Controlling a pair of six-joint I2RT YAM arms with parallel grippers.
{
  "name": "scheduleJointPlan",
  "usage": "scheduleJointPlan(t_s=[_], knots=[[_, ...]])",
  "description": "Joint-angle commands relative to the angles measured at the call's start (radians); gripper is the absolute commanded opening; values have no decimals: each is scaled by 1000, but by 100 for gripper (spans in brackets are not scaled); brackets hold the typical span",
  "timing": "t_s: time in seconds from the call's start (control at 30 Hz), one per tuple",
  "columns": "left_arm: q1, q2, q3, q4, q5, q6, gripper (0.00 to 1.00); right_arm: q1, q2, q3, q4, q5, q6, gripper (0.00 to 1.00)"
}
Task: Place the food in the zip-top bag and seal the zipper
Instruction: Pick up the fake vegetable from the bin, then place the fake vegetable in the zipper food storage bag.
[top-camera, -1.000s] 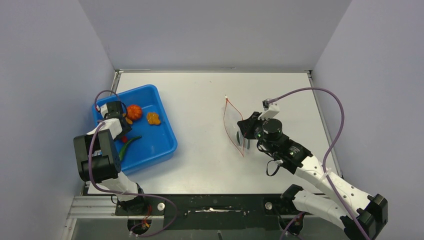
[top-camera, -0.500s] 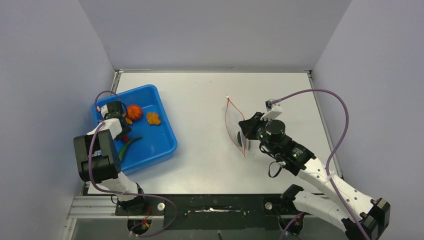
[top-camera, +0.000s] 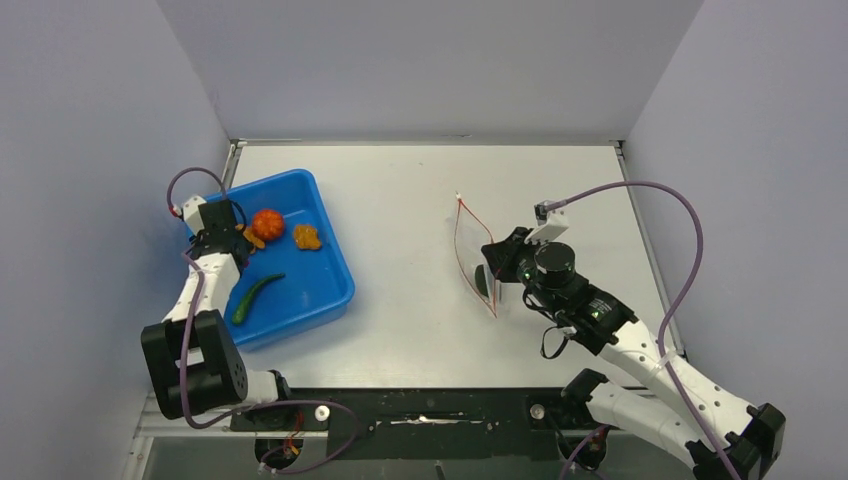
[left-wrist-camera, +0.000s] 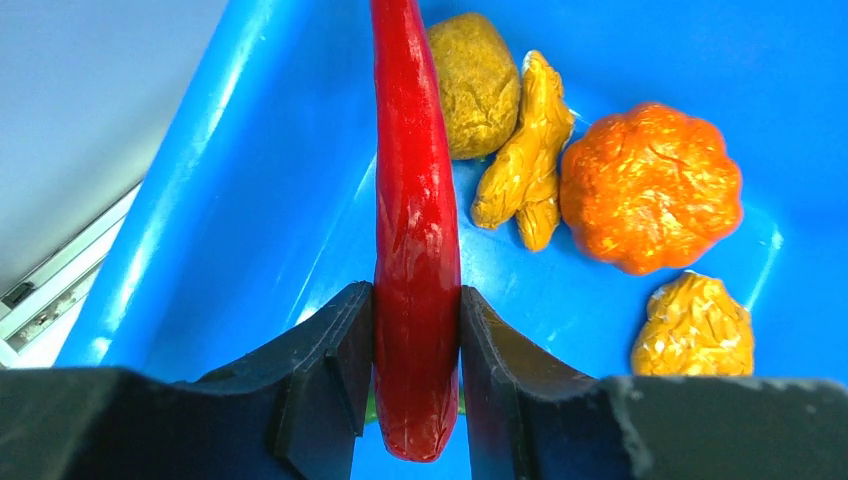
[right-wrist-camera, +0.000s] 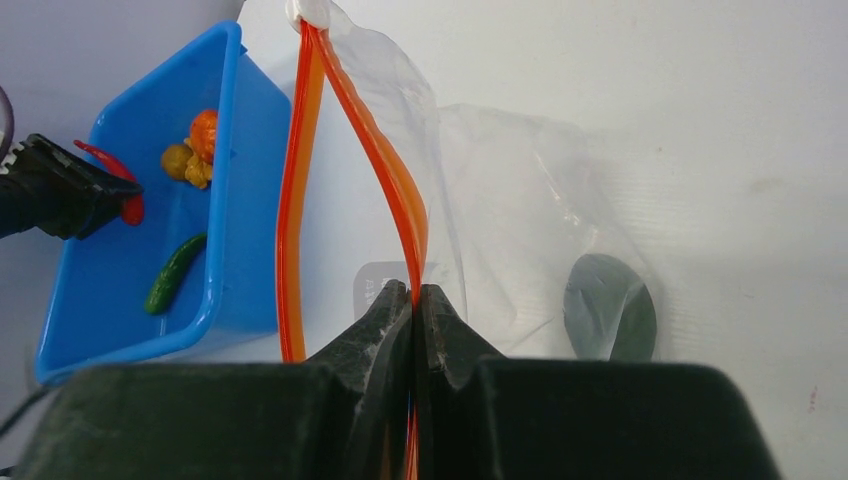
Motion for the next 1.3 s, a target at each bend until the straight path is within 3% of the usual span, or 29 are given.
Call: scheduleJointPlan(t_s=[0.0,0.4,0.6,0.83,0.97,1.27], knots=[[-2,-91,-18,49,43,-33,14,7,-36,18,21,37,-24,0],[-3,-318,-43,74,405,40,15,15,-13,21,30,47,64,0],[-29,-380,-40,90,587,-1,15,19,91,77,59,56,59,0],[-91,-390,-44,140,689,-42,15,36,181,130,95,19,84,0],[-149,-371,-39,188,829,-86,15,37,226,149,129,6,111,0],[-385,-391,-37,275,852,-221,16,50,354,240,164,15,110,0]])
